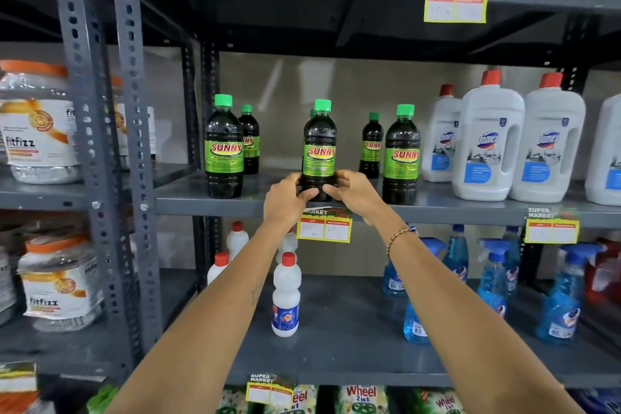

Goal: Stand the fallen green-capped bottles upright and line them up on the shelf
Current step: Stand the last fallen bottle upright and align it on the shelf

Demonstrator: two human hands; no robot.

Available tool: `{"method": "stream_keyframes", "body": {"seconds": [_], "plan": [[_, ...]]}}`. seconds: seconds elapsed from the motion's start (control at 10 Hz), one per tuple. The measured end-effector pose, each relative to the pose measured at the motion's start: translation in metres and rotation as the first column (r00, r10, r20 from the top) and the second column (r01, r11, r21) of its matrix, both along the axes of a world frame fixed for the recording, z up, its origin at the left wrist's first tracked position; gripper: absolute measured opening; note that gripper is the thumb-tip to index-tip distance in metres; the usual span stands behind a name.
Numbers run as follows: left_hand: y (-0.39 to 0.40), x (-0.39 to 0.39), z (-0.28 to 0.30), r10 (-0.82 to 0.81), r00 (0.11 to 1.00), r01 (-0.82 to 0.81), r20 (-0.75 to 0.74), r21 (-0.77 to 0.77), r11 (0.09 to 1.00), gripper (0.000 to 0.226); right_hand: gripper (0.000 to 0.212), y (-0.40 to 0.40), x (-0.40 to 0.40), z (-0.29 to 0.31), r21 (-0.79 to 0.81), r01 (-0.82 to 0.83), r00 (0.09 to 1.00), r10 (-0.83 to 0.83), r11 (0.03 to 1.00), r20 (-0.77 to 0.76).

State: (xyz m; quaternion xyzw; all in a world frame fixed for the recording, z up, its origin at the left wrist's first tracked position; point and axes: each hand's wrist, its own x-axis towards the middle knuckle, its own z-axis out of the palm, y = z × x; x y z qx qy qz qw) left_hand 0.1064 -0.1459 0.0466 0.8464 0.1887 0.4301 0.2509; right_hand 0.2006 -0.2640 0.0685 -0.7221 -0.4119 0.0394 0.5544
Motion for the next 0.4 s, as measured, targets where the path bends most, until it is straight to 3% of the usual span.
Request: {"method": "stream_keyframes", "body": {"seconds": [0.2,0.4], "plan": [[0.0003,0.0024,-0.002,-0.017,1.0,0.017,0.023,-0.001,1.0,0.043,0.046,0.0007,0.0027,-0.0002,0.005,-0.001,1.0,0.001,1.0,-0.013],[-0.0027,-0.0065,0.0026,-0.109,0.994,0.11,0.025,-0.054,0.992,0.043,0.044,-0.0029,-0.004,0.0027,-0.087,0.063,0.992,-0.053,0.994,0.118]]}}
